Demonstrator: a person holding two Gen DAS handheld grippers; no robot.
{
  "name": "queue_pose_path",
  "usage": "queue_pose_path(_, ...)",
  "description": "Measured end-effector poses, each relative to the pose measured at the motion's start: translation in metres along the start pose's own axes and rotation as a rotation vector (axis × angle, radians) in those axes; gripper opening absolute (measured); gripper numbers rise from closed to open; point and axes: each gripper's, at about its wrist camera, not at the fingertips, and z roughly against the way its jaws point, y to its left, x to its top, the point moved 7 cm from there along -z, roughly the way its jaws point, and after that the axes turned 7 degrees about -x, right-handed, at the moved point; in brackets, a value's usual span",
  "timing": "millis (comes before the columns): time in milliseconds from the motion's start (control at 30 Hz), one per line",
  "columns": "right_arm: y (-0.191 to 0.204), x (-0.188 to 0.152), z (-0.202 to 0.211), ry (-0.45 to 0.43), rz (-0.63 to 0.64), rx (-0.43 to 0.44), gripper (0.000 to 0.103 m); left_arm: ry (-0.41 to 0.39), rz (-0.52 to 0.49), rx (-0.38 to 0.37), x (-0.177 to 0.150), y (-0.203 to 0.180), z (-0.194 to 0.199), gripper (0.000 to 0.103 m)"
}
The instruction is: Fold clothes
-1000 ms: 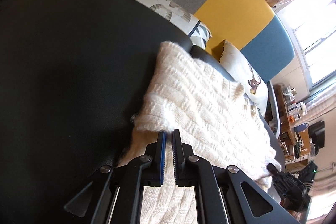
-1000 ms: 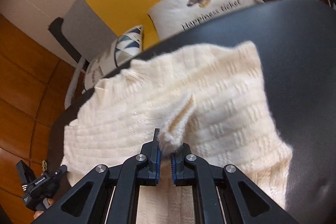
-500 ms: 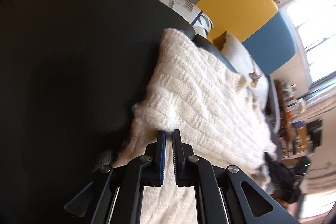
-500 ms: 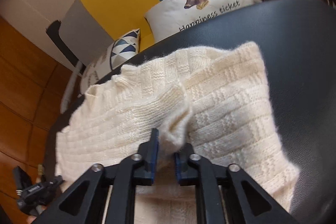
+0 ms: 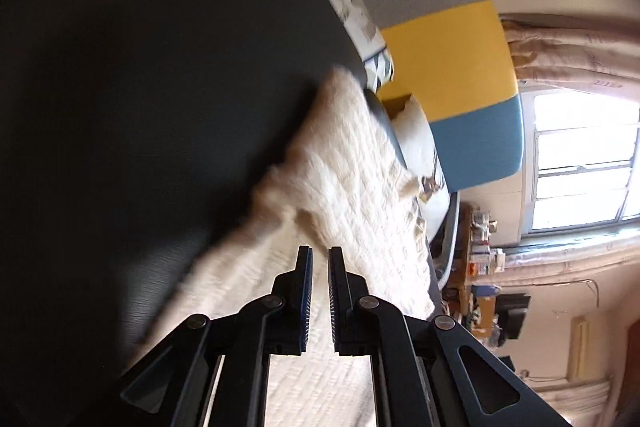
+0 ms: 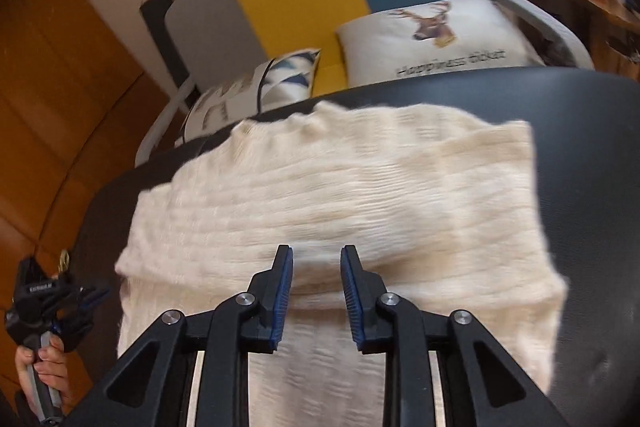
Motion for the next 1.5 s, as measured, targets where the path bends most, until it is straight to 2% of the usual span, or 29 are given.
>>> queue_pose_path(167,0.021,0.001,-0.033,0.059,-0.027,0.036,0.026,-0.013,0.074,0.065,0.009,0.017,-0.021,0.006)
queue_pose_path(267,0.030,-0.004,-0.047,0.082,-0.007,0.035,0.026,-0.025,0.159,0.014,0.015,0.026,-0.023,0.009)
queue_pose_path(367,0.033,-0.008,-0.052,0.081,-0.008,0.040,0.026,-0.036,0.227,-0.067,0.017,0.029,-0.021,0.019)
queue_pose_path(467,0.030,-0.008,-0.050,0.085,-0.021,0.058,0.026,-0.035,0.234,-0.110,0.012,0.027,-0.016,0.029)
queue_pose_path(600,0.027,-0.008,-0.051,0.087,-0.031,0.068,0.026,-0.066,0.233,-0.066,0.000,0.035,-0.003,0.032)
queue_pose_path(733,0.028,-0.009,-0.051,0.083,-0.025,0.062,0.026,-0.140,0.237,-0.086,0.001,0.031,0.014,0.034)
queue_pose_path(867,0.027,-0.009,-0.051,0.085,-0.026,0.065,0.026,-0.176,0.243,-0.108,0.008,0.019,0.015,0.048)
queue_pose_path(1033,0.031,-0.008,-0.049,0.070,0.016,0.033,0.026,-0.155,0.259,-0.088,0.018,0.021,-0.005,0.047)
queue_pose_path(1067,0.030,-0.007,-0.046,0.059,0.021,0.024,0.025,-0.156,0.255,-0.087,0.019,0.021,-0.007,0.042)
queue_pose_path(1100,0.030,-0.005,-0.044,0.047,0.025,0.016,0.025,-0.157,0.251,-0.086,0.020,0.021,-0.008,0.029)
queue_pose_path(1167,0.028,-0.002,-0.038,0.022,0.023,0.010,0.025,-0.159,0.243,-0.083,0.022,0.021,-0.010,0.015)
queue_pose_path(1200,0.027,-0.001,-0.037,0.021,0.016,0.022,0.025,-0.166,0.232,-0.076,0.023,0.021,-0.010,0.011)
queue_pose_path(1333,0.022,-0.011,-0.051,0.071,0.040,0.008,0.023,-0.251,0.092,0.010,0.030,0.015,0.009,0.009)
queue_pose_path(1433,0.019,-0.012,-0.054,0.053,0.036,0.003,0.021,-0.229,-0.058,0.171,0.023,0.016,-0.003,0.009)
queue_pose_path(1500,0.017,-0.010,-0.055,0.061,0.022,0.014,0.020,-0.222,-0.078,0.169,0.020,0.016,-0.006,0.009)
